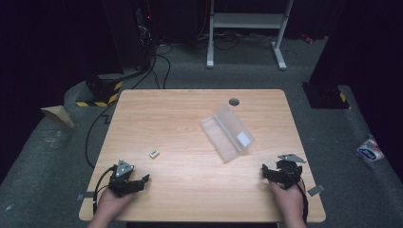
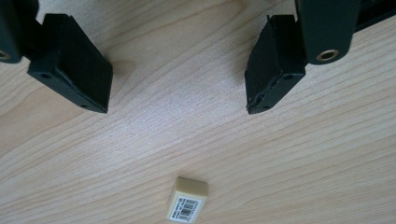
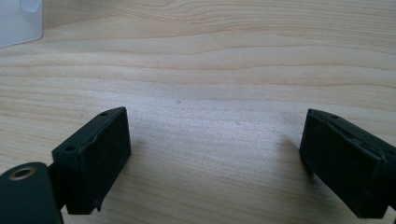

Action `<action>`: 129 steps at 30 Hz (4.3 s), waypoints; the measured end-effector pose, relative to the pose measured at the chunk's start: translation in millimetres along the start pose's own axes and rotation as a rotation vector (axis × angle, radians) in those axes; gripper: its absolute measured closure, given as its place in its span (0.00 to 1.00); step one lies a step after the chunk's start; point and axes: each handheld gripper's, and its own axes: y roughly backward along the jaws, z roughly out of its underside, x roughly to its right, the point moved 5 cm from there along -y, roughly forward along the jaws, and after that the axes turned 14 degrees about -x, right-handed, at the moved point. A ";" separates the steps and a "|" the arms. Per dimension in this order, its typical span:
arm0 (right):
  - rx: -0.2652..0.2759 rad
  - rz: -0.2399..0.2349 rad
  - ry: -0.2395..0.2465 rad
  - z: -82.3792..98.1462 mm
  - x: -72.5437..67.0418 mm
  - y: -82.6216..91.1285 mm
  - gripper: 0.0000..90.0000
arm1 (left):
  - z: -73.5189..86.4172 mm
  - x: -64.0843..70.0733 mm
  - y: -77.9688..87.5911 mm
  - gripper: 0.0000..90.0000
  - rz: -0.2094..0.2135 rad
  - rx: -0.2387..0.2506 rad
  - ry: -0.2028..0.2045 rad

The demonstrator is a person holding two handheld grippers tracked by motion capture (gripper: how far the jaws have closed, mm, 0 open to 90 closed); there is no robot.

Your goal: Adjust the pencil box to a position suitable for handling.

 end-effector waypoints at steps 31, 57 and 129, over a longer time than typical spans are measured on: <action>0.006 -0.011 0.022 -0.4 0.8 1.2 0.15 | 1.3 -0.7 0.8 0.24 -0.015 -0.005 0.017; 0.096 -0.077 0.092 -7.6 -34.5 17.3 0.29 | 2.4 -4.5 -0.7 0.09 -0.046 -0.037 0.056; 0.084 -0.182 0.288 -99.8 -167.6 -19.5 0.57 | 3.6 -4.9 -0.1 0.09 -0.032 -0.037 0.048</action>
